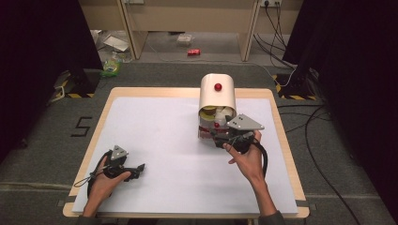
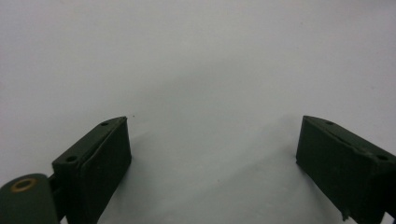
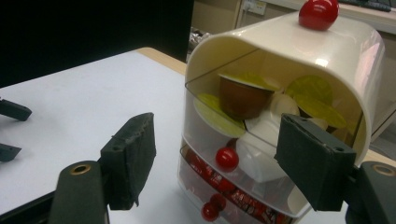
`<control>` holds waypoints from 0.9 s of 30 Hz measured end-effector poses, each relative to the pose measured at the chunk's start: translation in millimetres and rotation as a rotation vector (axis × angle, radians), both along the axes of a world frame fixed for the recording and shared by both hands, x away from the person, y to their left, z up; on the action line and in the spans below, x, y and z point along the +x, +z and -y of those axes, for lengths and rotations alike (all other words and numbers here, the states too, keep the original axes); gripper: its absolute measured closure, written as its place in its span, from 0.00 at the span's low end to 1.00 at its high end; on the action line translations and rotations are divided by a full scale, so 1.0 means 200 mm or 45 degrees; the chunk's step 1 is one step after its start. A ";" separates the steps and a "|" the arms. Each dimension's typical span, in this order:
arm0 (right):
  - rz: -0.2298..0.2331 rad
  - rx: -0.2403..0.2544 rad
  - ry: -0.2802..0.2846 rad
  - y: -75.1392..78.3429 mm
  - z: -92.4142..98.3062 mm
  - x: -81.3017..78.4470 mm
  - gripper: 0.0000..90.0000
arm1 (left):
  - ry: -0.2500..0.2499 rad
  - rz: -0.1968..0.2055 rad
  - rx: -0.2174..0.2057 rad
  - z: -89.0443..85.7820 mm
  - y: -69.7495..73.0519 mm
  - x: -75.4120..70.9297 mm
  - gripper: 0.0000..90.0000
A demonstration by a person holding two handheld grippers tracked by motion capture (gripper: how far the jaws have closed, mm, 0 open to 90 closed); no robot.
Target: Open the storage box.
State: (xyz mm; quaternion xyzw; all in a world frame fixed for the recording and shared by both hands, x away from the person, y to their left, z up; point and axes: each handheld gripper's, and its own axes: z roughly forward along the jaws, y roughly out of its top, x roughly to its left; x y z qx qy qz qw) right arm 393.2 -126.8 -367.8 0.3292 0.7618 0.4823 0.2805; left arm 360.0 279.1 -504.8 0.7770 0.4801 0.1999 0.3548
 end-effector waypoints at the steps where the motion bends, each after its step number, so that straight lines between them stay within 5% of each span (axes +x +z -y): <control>1: 0.007 -0.004 0.006 0.00 0.00 0.01 0.32 | 0.000 0.000 0.000 0.00 0.00 0.00 0.10; 18: -0.026 -0.020 0.002 -0.04 -0.01 0.10 0.31 | 0.000 0.000 -0.001 0.00 0.00 0.00 0.10; 27: -0.041 -0.032 -0.012 -0.03 -0.01 0.08 0.31 | 0.000 0.000 0.000 0.00 0.00 0.00 0.10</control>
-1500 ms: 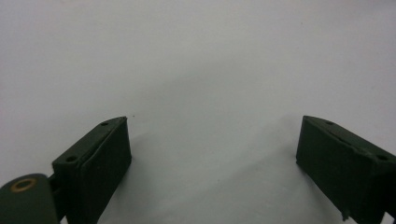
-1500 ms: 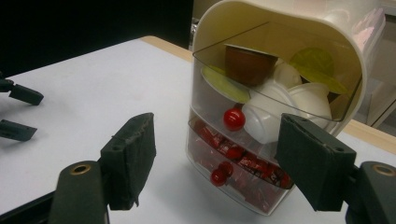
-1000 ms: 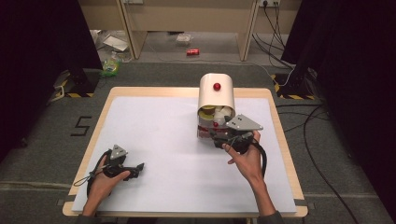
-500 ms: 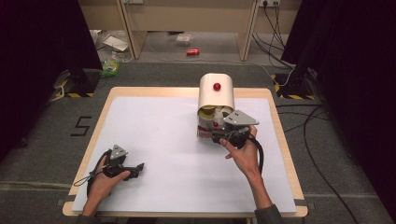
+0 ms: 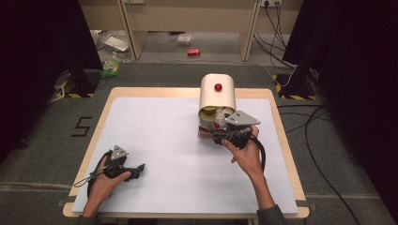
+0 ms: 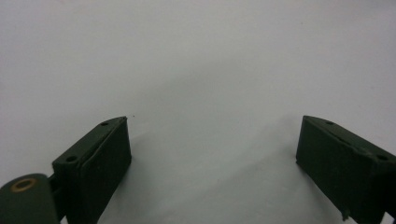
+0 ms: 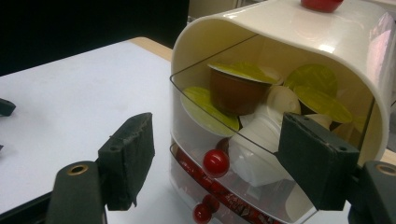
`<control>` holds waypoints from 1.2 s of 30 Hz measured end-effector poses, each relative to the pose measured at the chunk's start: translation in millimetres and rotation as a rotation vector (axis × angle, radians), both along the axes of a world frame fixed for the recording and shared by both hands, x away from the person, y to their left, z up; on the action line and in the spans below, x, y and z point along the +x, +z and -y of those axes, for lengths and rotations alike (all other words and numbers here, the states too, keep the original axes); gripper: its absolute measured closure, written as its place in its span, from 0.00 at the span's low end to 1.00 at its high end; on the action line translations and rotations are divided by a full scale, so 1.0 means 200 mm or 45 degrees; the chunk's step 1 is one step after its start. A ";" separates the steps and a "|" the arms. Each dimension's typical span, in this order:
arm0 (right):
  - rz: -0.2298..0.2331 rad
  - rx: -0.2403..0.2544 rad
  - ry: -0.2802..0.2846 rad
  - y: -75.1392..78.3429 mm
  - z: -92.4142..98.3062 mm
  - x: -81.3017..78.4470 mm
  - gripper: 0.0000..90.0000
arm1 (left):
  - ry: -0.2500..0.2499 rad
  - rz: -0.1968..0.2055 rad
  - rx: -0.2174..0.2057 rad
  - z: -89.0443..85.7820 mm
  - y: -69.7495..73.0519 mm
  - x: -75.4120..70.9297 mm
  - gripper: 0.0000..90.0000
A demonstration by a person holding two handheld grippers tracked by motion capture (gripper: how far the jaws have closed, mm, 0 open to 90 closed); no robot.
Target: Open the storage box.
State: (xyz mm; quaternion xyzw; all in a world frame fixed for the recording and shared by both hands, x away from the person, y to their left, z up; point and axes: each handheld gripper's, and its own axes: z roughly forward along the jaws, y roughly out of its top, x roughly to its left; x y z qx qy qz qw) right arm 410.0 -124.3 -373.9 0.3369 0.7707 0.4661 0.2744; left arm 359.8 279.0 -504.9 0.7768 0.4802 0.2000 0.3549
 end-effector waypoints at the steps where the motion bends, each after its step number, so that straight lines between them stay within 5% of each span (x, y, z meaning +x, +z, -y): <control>1: -0.005 0.001 0.002 0.00 0.00 0.00 0.31 | 0.000 0.000 0.000 0.00 0.00 0.00 0.10; 36: -0.047 -0.114 0.060 0.02 0.00 -0.16 0.34 | 0.000 0.001 0.000 0.00 0.00 0.00 0.10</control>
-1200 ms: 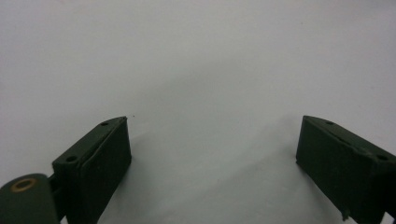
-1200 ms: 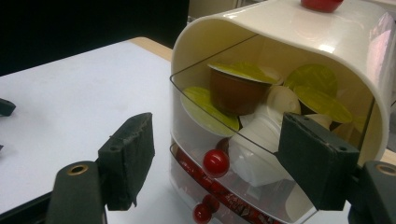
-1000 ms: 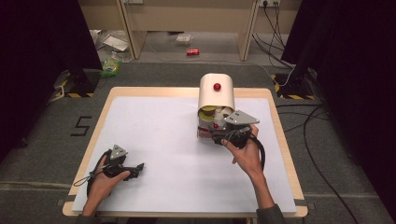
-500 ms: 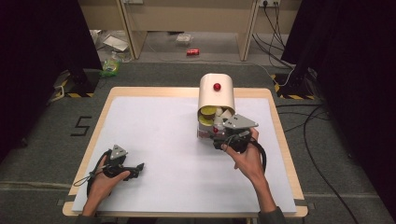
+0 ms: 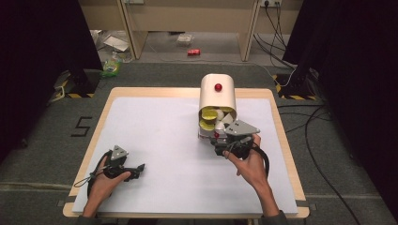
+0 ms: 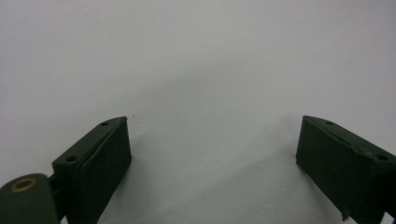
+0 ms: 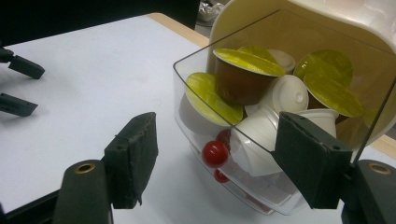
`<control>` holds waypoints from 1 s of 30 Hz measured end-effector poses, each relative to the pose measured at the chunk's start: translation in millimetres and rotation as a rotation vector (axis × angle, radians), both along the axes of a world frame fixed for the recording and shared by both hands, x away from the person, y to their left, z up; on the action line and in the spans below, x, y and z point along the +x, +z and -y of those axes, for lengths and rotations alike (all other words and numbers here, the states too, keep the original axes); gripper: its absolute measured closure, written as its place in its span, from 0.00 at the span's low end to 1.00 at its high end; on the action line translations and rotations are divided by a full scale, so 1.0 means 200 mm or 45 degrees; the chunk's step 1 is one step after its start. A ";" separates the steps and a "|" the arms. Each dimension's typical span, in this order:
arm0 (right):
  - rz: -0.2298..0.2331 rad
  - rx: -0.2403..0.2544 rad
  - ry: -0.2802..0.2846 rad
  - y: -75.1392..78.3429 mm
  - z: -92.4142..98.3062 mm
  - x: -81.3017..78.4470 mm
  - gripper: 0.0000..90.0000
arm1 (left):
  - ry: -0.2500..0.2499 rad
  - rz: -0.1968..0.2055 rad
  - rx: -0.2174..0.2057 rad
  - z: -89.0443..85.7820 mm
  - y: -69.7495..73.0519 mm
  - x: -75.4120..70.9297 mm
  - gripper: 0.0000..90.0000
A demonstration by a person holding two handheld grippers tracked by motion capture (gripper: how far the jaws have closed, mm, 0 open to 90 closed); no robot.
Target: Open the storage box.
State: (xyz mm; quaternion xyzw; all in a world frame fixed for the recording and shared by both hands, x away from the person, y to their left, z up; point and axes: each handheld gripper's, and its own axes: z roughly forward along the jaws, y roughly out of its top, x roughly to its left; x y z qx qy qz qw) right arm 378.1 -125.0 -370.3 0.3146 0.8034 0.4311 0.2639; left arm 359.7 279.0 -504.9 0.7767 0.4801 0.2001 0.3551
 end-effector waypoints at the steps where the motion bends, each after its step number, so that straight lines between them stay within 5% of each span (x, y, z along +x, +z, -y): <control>1: -0.001 -0.001 0.002 0.00 0.00 0.00 0.34 | 0.001 0.000 -0.001 0.00 0.00 0.00 0.10; 30: -0.016 -0.016 0.038 -0.02 0.01 -0.10 0.35 | -0.001 -0.001 -0.001 0.00 0.00 0.00 0.10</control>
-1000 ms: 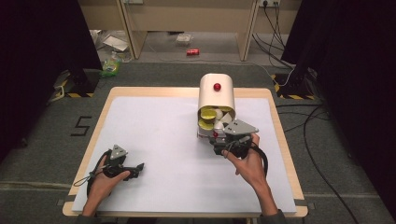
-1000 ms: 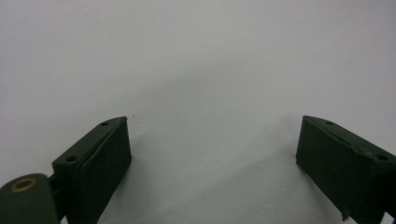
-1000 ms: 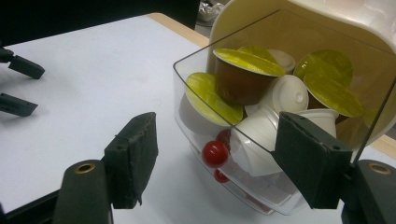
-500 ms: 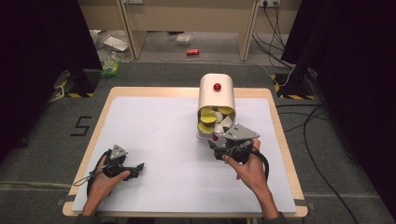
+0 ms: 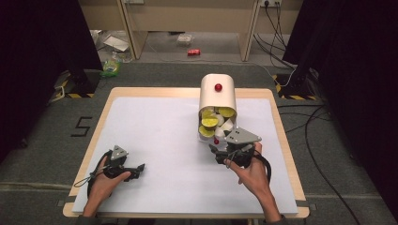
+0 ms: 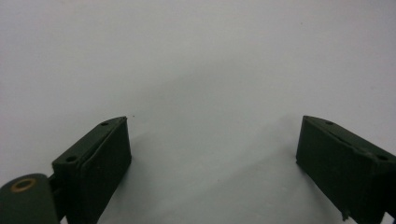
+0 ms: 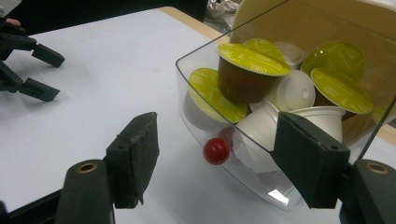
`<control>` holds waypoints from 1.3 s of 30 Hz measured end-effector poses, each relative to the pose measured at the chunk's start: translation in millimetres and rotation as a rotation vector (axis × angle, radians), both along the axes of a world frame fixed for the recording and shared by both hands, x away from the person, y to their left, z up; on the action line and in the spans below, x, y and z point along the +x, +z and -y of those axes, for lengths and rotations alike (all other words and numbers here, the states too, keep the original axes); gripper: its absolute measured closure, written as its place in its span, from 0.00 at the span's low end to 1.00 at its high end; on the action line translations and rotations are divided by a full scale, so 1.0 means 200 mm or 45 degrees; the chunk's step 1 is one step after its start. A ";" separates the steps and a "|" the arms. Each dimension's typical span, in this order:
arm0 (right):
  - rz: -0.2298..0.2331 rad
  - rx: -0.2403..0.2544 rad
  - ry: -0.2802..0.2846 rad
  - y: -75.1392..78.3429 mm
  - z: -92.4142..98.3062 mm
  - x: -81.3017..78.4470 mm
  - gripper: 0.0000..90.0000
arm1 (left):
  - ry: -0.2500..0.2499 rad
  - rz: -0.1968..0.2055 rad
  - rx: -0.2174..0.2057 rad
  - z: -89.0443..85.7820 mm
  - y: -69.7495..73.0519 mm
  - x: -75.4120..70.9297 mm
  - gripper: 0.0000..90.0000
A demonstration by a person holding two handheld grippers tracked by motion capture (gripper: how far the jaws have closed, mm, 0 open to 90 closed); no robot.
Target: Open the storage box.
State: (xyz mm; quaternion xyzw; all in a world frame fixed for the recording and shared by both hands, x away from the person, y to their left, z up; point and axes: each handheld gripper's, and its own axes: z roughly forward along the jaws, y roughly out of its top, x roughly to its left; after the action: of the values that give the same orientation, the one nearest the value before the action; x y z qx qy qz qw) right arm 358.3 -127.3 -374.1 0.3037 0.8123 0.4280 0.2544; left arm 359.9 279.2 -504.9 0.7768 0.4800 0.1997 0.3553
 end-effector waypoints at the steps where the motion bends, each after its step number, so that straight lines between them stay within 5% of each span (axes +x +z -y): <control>1: -0.004 0.004 0.001 0.00 0.00 0.00 0.35 | 0.000 0.000 0.000 0.00 0.00 0.00 0.10; 39: -0.073 -0.020 0.048 -0.03 0.01 -0.11 0.37 | 0.000 0.000 0.000 0.00 0.00 0.00 0.10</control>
State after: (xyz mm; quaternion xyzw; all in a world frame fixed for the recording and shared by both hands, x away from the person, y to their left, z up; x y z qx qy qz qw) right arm 336.8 -129.5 -380.8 0.2985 0.8281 0.4175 0.2255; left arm 359.9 279.2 -504.9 0.7769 0.4799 0.1997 0.3553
